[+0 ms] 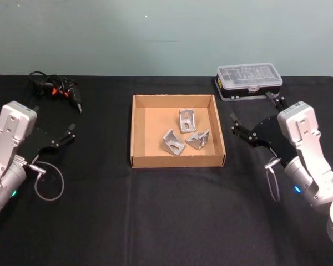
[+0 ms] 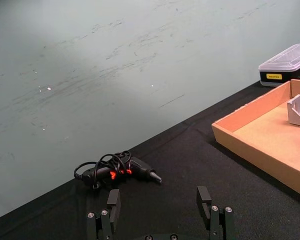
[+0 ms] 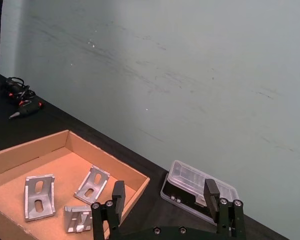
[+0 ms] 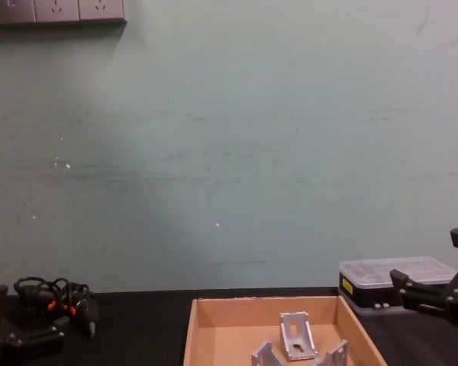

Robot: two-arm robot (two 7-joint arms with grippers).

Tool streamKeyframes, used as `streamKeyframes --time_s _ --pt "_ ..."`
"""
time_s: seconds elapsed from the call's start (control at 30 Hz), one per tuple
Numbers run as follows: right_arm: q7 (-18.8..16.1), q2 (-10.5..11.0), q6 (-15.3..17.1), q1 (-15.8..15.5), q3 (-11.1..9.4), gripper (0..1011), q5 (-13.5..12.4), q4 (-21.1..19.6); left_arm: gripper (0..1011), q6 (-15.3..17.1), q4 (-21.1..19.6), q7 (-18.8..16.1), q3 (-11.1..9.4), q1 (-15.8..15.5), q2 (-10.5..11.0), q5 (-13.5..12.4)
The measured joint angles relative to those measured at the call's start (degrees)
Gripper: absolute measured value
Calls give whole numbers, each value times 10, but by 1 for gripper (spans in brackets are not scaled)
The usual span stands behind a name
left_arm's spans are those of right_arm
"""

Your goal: Use one hand to pick up the angle iron from the table and place it into the box.

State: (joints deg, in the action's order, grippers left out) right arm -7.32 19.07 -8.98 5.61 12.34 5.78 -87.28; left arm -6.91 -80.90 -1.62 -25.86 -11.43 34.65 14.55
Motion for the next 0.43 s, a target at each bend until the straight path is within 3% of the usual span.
streamKeyframes --time_s 0.43 --pt "0 0 1 1 1 1000 0 -1 1000 0 0 0 0 0 0 0"
